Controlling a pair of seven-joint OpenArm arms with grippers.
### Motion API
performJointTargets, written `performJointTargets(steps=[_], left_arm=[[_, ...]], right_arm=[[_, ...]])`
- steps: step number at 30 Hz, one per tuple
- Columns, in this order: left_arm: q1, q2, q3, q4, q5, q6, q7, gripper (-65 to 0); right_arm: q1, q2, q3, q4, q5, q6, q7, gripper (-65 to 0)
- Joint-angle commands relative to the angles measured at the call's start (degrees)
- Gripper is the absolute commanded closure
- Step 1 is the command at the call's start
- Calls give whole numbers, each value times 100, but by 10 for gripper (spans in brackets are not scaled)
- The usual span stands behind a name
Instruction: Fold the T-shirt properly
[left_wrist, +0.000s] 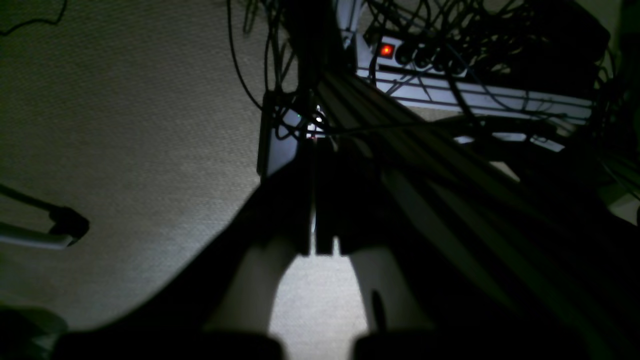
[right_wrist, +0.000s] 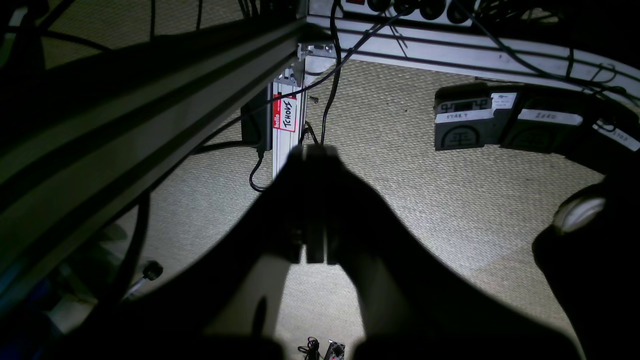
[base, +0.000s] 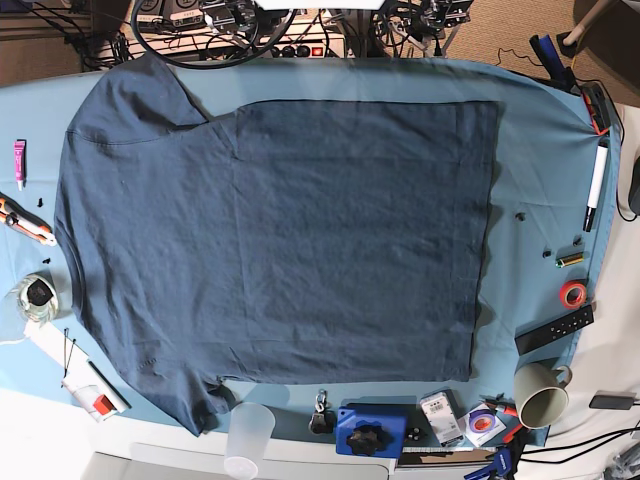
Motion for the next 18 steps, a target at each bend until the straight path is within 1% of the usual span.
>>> performJointTargets(steps=[1,15,18], left_arm=[[13,31,15,33,26,-59,-55,0],[15,31,15,33,26,-59,-55,0],[33,24,15,33,28,-57,-35,0]], right_arm=[[-11,35,-9,37,13,50,0,0],[-11,35,-9,37,13,50,-4,0],[-15,63,-9,46,13,50,-234,0]])
